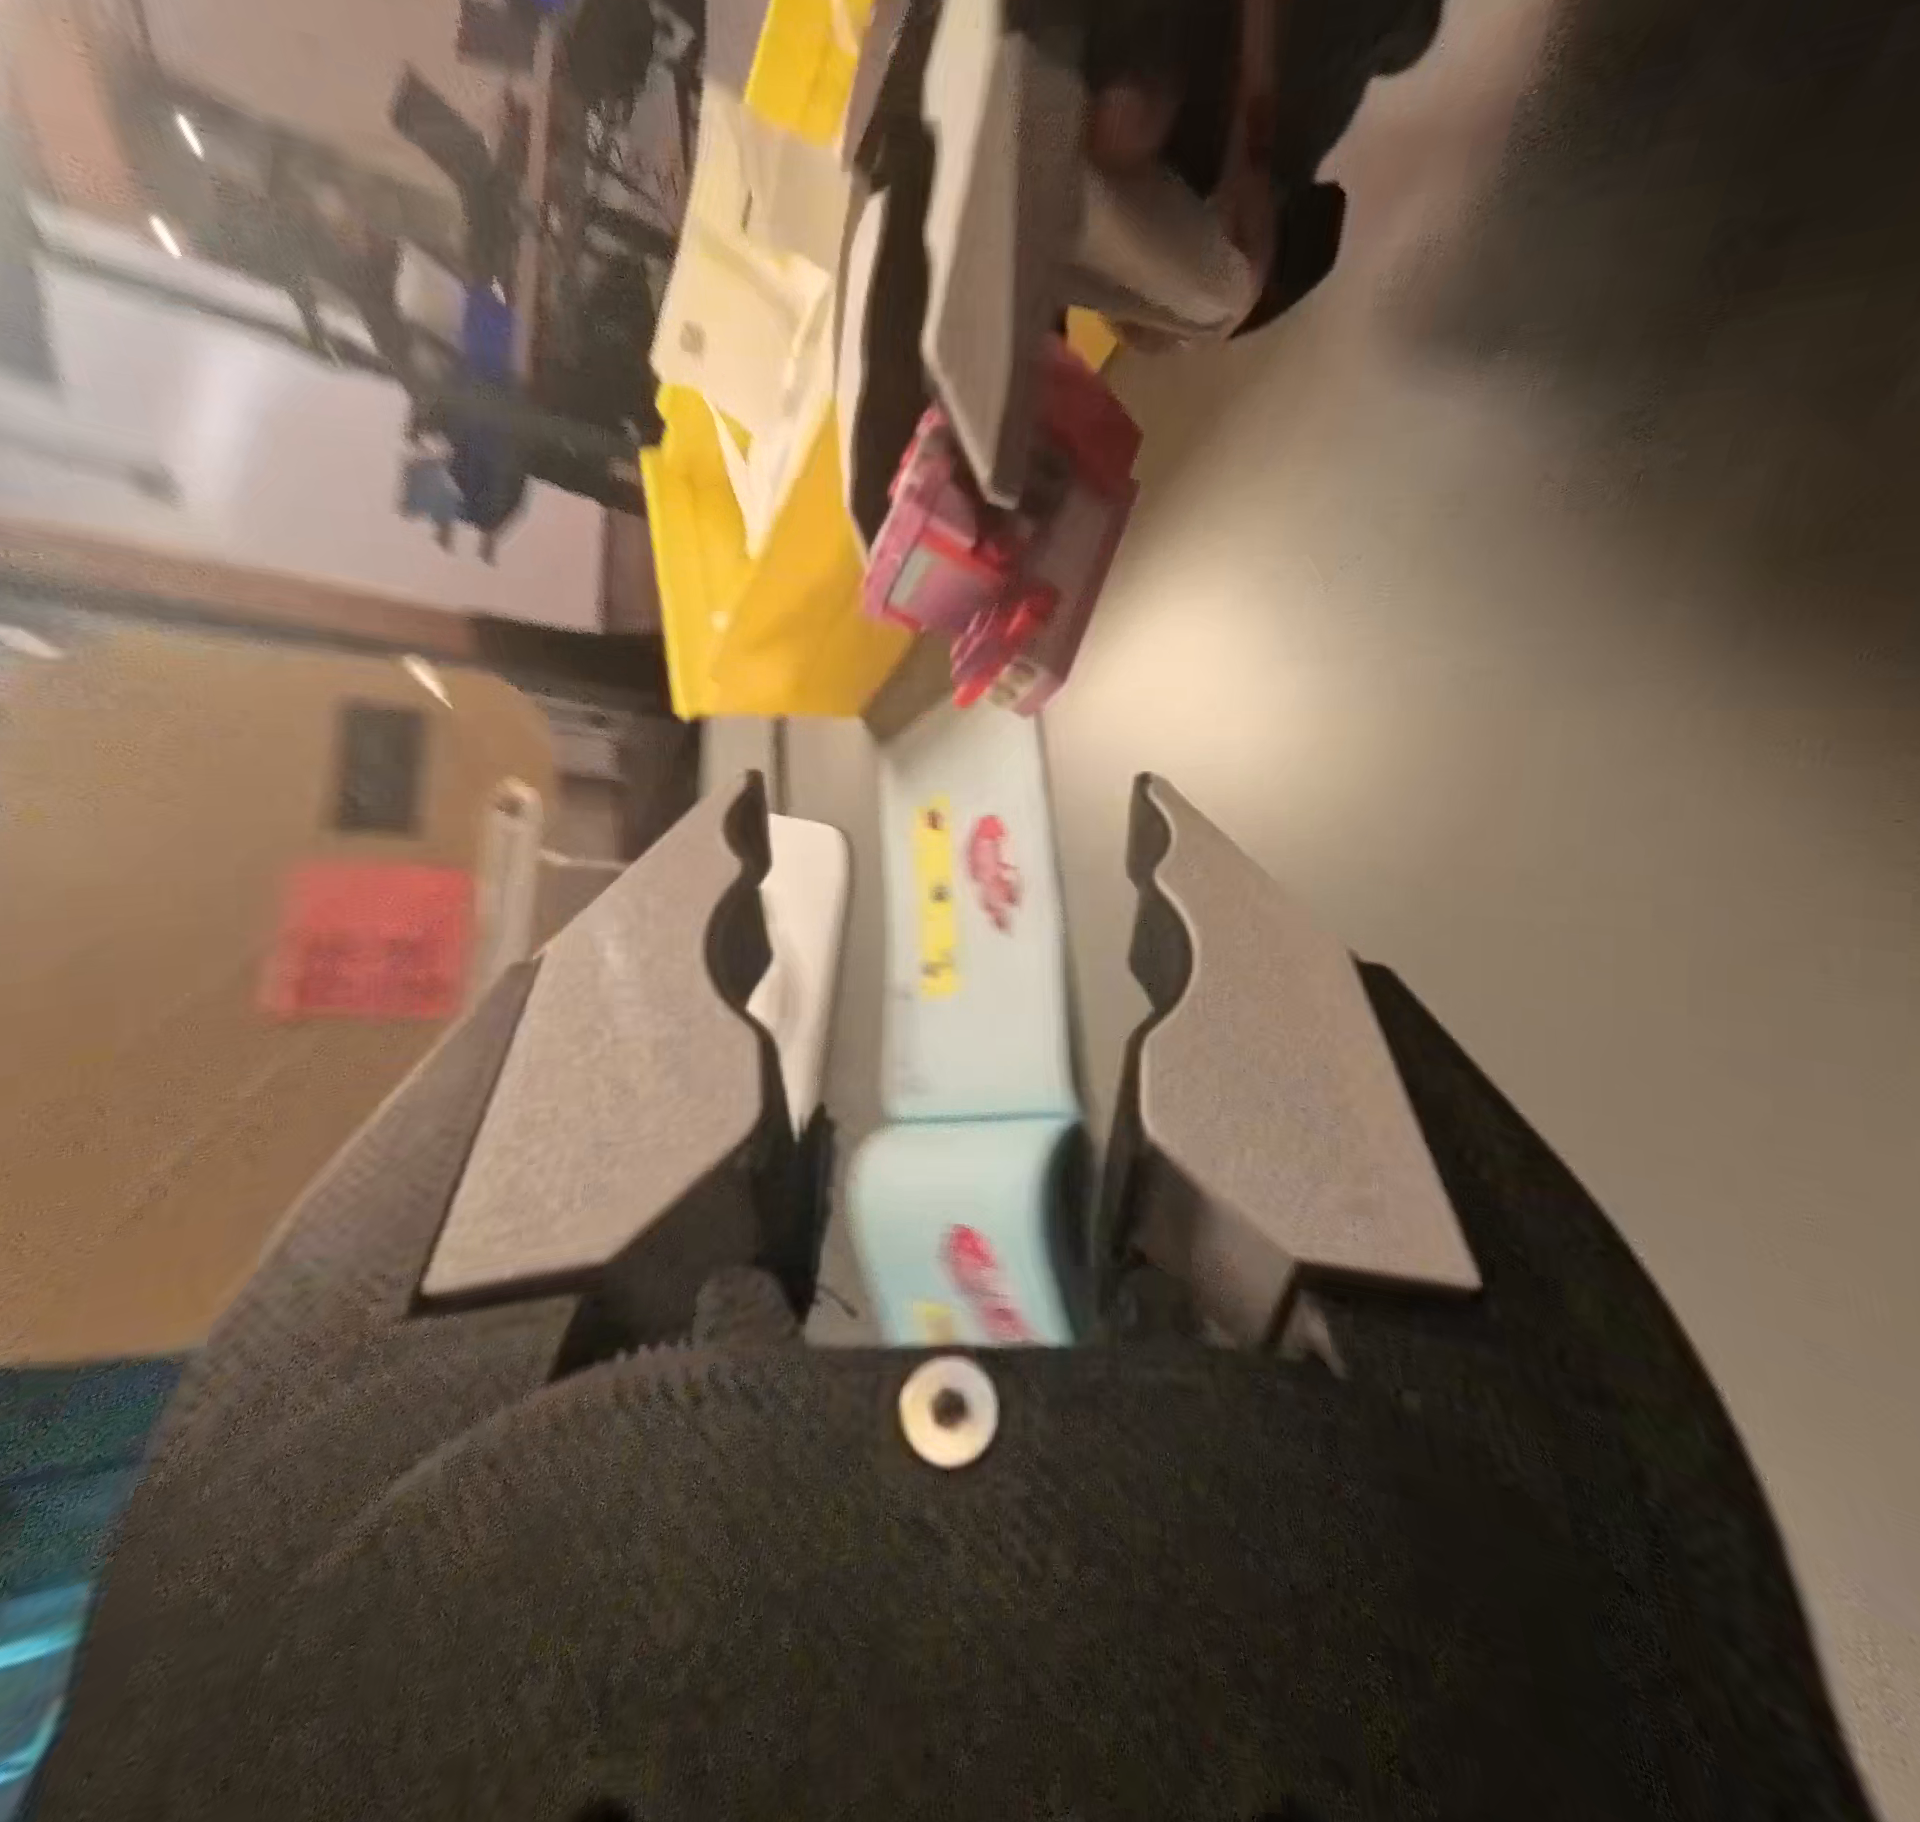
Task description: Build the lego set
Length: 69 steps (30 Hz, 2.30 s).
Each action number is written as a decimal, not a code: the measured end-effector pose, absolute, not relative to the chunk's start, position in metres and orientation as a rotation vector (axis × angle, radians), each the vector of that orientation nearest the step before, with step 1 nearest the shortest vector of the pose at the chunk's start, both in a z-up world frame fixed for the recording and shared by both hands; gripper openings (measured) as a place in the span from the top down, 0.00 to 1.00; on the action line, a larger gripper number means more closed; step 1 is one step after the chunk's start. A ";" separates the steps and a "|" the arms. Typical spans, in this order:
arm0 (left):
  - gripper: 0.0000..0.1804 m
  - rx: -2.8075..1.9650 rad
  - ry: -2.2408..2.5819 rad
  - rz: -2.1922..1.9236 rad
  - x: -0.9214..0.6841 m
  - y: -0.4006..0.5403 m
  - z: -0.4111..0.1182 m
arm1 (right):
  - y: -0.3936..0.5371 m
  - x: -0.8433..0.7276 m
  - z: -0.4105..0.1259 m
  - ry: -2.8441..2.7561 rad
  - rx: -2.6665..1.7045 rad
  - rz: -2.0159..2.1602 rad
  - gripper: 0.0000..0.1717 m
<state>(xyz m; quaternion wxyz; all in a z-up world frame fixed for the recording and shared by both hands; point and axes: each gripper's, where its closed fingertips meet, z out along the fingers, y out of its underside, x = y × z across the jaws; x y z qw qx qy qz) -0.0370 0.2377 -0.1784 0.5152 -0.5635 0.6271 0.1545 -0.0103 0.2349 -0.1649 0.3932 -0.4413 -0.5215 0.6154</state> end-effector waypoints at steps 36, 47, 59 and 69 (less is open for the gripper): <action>0.71 -1.339 0.533 0.013 -0.145 0.244 -0.172 | 0.327 0.053 -0.162 -0.711 -1.052 0.225 0.98; 0.76 -1.421 0.431 -0.095 -0.165 0.244 -0.165 | 0.352 0.053 -0.184 -0.746 -1.168 -0.022 1.00; 0.72 -2.094 0.597 -0.383 -0.158 0.240 -0.261 | 0.353 0.036 -0.180 -0.768 -1.115 0.061 1.00; 0.83 -2.235 0.723 -0.291 -0.149 0.234 -0.297 | 0.343 0.018 -0.163 -0.767 -0.997 0.229 1.00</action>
